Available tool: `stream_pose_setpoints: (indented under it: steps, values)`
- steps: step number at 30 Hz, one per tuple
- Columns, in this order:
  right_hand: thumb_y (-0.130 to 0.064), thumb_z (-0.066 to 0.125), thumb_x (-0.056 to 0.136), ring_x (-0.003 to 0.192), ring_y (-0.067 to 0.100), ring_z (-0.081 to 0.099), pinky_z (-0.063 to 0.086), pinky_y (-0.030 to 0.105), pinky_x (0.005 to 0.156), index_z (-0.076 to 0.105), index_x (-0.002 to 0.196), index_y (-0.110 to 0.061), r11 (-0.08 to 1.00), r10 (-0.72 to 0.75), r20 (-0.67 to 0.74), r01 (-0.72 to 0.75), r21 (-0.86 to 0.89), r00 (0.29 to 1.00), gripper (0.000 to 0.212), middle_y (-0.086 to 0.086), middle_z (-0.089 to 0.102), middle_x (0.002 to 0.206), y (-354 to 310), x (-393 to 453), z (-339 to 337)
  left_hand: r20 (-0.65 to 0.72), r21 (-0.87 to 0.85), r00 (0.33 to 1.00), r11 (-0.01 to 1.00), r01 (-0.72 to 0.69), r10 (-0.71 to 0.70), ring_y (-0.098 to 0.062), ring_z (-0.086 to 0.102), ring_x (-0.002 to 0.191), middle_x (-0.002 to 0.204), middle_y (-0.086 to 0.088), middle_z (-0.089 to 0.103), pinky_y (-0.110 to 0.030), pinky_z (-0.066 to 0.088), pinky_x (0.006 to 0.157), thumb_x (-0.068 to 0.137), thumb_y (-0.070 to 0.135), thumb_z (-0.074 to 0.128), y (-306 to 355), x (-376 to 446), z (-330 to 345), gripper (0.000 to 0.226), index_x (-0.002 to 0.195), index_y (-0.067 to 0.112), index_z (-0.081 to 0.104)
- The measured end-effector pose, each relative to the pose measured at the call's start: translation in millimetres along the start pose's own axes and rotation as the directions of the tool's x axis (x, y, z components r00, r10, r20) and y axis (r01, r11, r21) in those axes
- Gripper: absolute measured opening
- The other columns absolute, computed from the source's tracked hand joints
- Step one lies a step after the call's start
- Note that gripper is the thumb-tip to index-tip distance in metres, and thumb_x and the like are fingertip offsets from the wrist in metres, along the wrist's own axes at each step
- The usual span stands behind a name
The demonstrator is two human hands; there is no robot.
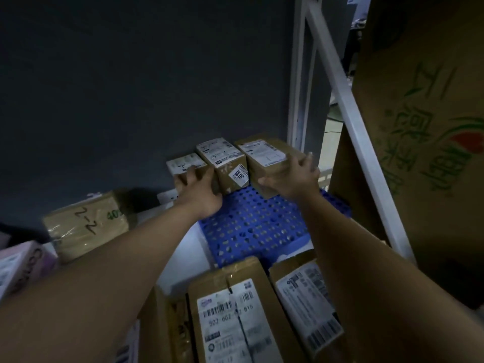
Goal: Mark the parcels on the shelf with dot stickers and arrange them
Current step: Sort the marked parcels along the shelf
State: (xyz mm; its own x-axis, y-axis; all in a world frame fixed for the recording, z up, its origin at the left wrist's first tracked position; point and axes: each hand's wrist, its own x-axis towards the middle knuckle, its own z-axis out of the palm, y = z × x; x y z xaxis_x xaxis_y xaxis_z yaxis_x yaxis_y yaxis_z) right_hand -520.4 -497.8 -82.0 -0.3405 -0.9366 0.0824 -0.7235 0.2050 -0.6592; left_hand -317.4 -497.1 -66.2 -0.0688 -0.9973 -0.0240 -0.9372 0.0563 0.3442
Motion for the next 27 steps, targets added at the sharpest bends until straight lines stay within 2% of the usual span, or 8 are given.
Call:
stream_pose_setpoints:
  steps: [4, 7, 11, 13, 15, 22, 25, 27]
  values:
    - [-0.065, 0.063, 0.077, 0.142, 0.049, -0.003, 0.020, 0.058, 0.111, 0.002, 0.153, -0.029, 0.999, 0.011, 0.121, -0.006, -0.048, 0.993, 0.104, 0.015, -0.025, 0.156, -7, 5, -3, 0.016, 0.033, 0.999, 0.999, -0.029, 0.029, -0.040, -0.009, 0.142, 0.157, -0.011, -0.001, -0.052, -0.006, 0.116, 0.092, 0.030, 0.048, 2, 5, -2, 0.070, 0.148, 0.037, 0.008]
    - [-0.064, 0.059, 0.080, 0.142, 0.049, -0.008, 0.017, 0.059, 0.111, -0.004, 0.153, -0.029, 1.000, -0.016, 0.114, 0.018, -0.024, 0.993, 0.103, 0.016, -0.025, 0.156, -7, -7, -11, 0.053, 0.006, 0.999, 1.000, 0.002, -0.002, -0.038, -0.019, 0.142, 0.159, -0.006, -0.011, -0.056, -0.003, 0.115, 0.092, 0.034, 0.047, 9, -2, -10, 0.070, 0.148, 0.043, 0.006]
    - [-0.047, 0.060, 0.088, 0.144, 0.039, 0.007, 0.022, 0.050, 0.114, 0.018, 0.151, -0.023, 0.988, -0.152, 0.072, 0.150, 0.037, 0.986, 0.079, 0.015, -0.001, 0.159, -2, -45, -29, 0.035, 0.069, 0.997, 0.995, -0.074, 0.071, -0.032, -0.021, 0.143, 0.159, -0.003, -0.016, -0.049, -0.005, 0.116, 0.093, 0.030, 0.047, 28, -41, -14, 0.074, 0.150, 0.038, 0.000]
    - [-0.043, 0.060, 0.088, 0.140, 0.038, 0.022, 0.029, 0.049, 0.112, 0.032, 0.146, -0.019, 0.973, -0.222, 0.047, 0.219, 0.069, 0.974, 0.068, 0.015, 0.018, 0.154, 2, -80, -47, 0.032, 0.126, 0.990, 0.982, -0.138, 0.135, -0.030, -0.016, 0.145, 0.159, -0.005, -0.011, -0.046, -0.004, 0.118, 0.093, 0.033, 0.048, 34, -61, -13, 0.076, 0.152, 0.032, 0.000]
    - [-0.042, 0.062, 0.087, 0.141, 0.034, 0.019, 0.027, 0.045, 0.113, 0.037, 0.143, -0.020, 0.977, -0.208, 0.069, 0.203, 0.066, 0.976, 0.065, 0.013, 0.021, 0.151, 7, -125, -68, 0.068, 0.163, 0.984, 0.972, -0.172, 0.163, -0.029, -0.005, 0.146, 0.160, -0.007, 0.002, -0.046, 0.004, 0.119, 0.093, 0.036, 0.047, 34, -85, -13, 0.071, 0.152, 0.026, 0.009]
    - [-0.062, 0.076, 0.063, 0.141, 0.027, 0.011, 0.023, 0.042, 0.112, 0.018, 0.147, -0.037, 0.996, -0.079, 0.300, 0.064, 0.062, 0.951, 0.105, 0.007, 0.017, 0.147, 41, -263, -98, 0.280, 0.183, 0.954, 0.970, -0.161, 0.106, -0.025, 0.016, 0.145, 0.158, -0.003, 0.018, -0.051, 0.006, 0.117, 0.099, 0.043, 0.037, 39, -177, -14, 0.057, 0.150, 0.021, 0.021]
    - [-0.058, 0.080, 0.057, 0.131, 0.035, 0.028, 0.032, 0.045, 0.106, 0.011, 0.150, -0.030, 0.995, -0.096, 0.227, 0.092, 0.028, 0.969, 0.119, 0.013, 0.030, 0.137, 49, -286, -83, 0.307, 0.149, 0.946, 0.976, -0.157, 0.105, -0.026, 0.026, 0.141, 0.153, -0.002, 0.031, -0.053, 0.008, 0.116, 0.098, 0.038, 0.041, 37, -200, -14, 0.048, 0.144, 0.027, 0.034]
    - [-0.046, 0.078, 0.065, 0.128, 0.038, 0.034, 0.036, 0.043, 0.099, 0.012, 0.150, -0.021, 0.998, -0.054, 0.131, 0.050, 0.037, 0.990, 0.111, 0.015, 0.033, 0.138, 49, -287, -84, 0.273, 0.109, 0.954, 0.982, -0.157, 0.122, -0.027, 0.038, 0.132, 0.143, -0.004, 0.044, -0.051, 0.020, 0.113, 0.096, 0.034, 0.043, 37, -207, -17, 0.035, 0.130, 0.027, 0.047]
